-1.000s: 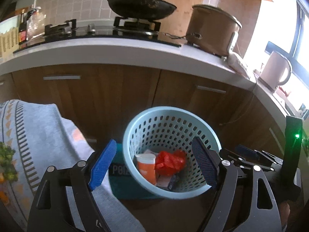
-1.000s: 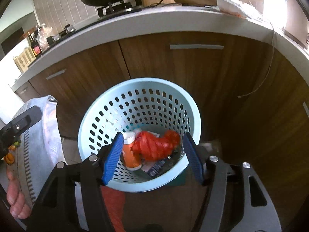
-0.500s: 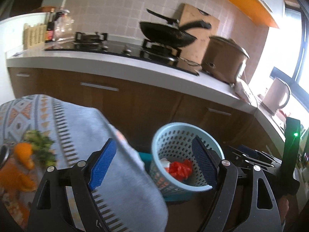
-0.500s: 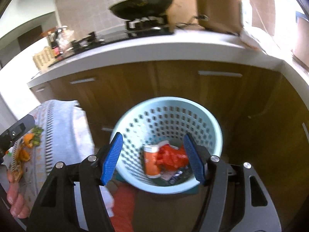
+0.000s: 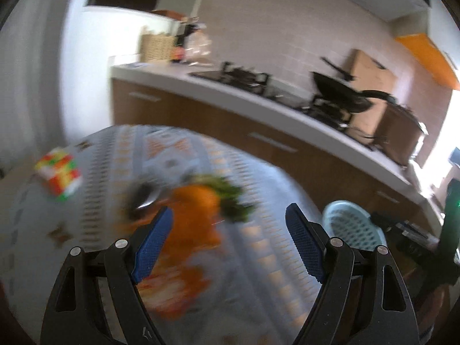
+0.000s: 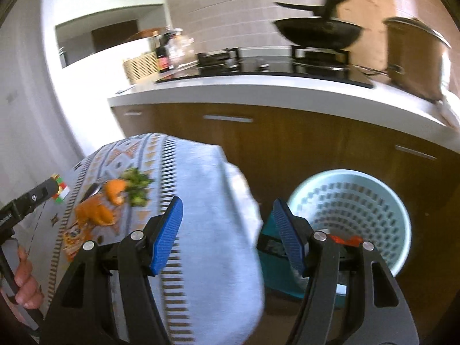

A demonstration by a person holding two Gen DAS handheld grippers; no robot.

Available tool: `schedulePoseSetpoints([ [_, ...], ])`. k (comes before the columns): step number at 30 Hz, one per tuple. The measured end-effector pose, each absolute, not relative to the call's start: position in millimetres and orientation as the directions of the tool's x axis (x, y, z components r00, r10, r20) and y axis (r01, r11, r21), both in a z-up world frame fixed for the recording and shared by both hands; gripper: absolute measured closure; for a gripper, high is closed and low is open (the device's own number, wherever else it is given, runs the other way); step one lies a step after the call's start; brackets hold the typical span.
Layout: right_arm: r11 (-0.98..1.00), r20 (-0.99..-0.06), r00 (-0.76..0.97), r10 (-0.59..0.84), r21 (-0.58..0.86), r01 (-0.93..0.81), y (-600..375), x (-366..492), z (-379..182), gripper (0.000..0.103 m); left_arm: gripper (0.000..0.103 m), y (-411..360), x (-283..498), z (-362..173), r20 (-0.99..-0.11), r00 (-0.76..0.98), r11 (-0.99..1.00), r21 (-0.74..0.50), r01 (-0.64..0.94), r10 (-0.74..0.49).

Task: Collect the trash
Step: 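Move both open tools back over the table, then grasp the panda snack wrapper with the left tool while the right grasps the green bok choy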

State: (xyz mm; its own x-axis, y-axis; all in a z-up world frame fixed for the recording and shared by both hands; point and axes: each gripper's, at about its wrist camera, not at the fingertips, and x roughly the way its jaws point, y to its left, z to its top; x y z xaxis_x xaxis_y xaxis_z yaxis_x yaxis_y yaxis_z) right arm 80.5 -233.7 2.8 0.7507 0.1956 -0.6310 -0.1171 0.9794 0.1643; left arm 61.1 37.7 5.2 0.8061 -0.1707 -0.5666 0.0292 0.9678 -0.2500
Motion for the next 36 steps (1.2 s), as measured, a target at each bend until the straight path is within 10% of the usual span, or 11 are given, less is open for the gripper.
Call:
schedulePoseSetpoints([
  [27, 0.947, -0.723, 0.612, 0.32, 0.222, -0.233, -159.9, 98.6, -35.1, 0.038, 0.025, 51.5, 67.2, -86.8, -0.776, 0.617, 0.992, -0.116, 0.059, -0.127],
  [34, 0.936, -0.722, 0.603, 0.34, 0.196, -0.293, -137.1, 110.9, -31.2, 0.038, 0.061, 69.3, 61.6, -82.7, -0.761, 0.638, 0.991, -0.129, 0.029, -0.118],
  [36, 0.932, -0.715, 0.611, 0.34, 0.17, -0.319, -126.1, 121.4, -28.8, 0.038, 0.086, 79.6, 58.7, -81.6, -0.748, 0.65, 0.987, -0.161, 0.014, -0.131],
])
